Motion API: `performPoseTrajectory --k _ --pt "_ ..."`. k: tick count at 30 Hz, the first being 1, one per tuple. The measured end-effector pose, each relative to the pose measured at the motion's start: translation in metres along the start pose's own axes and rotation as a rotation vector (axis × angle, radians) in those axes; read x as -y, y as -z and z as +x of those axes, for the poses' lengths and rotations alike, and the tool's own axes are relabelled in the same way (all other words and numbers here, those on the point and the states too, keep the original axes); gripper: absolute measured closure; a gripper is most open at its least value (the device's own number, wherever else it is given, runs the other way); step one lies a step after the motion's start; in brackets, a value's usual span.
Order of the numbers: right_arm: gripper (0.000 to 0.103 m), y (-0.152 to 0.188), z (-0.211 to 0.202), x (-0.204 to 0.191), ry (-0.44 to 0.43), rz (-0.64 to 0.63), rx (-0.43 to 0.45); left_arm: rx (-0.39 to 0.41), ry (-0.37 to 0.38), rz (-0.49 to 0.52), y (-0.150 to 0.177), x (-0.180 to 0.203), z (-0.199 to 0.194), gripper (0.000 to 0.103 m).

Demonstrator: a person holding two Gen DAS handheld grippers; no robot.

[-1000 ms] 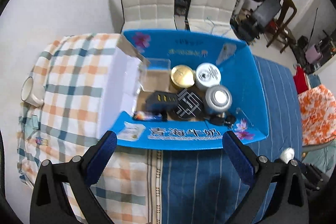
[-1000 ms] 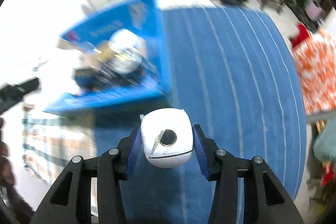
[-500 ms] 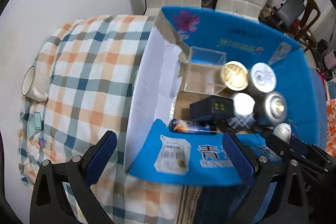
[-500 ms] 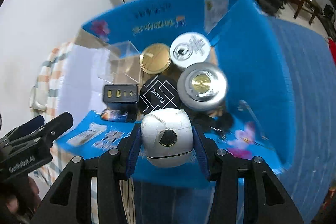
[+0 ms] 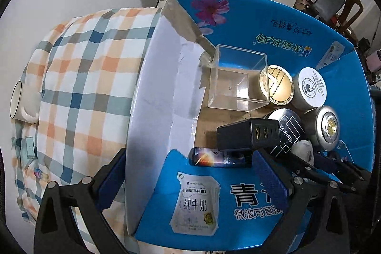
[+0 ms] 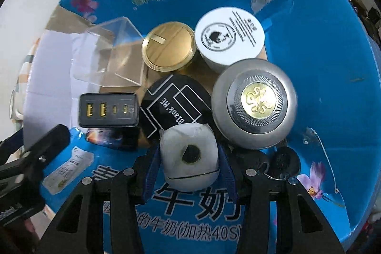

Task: Organize rigid objects
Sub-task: 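Carry the white device into the blue box with the right tool and release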

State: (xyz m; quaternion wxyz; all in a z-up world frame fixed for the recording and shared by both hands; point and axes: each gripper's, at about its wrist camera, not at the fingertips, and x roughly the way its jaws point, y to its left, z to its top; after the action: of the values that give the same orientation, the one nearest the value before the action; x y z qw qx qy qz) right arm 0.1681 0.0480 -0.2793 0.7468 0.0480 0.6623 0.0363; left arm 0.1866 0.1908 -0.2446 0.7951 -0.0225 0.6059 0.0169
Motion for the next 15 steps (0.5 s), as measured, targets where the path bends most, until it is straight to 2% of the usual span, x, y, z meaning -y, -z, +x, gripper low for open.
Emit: performPoseTrajectory --k 7,12,13,15 --pt "0.05 -0.002 0.005 -0.007 0.041 -0.023 -0.027 -0.001 -0.001 0.0 0.0 0.001 0.0 0.0" --pt "0.031 -0.002 -0.004 -0.004 0.027 0.005 -0.019 0.014 0.007 -0.008 -0.001 0.0 -0.011 0.0" --pt "0.023 -0.002 -0.009 -0.004 0.031 0.003 -0.009 0.018 0.008 -0.01 -0.001 -0.001 -0.014 0.0" --pt "0.02 0.0 -0.019 -0.003 0.041 -0.002 0.012 0.03 0.014 -0.014 0.0 0.0 -0.022 0.0"
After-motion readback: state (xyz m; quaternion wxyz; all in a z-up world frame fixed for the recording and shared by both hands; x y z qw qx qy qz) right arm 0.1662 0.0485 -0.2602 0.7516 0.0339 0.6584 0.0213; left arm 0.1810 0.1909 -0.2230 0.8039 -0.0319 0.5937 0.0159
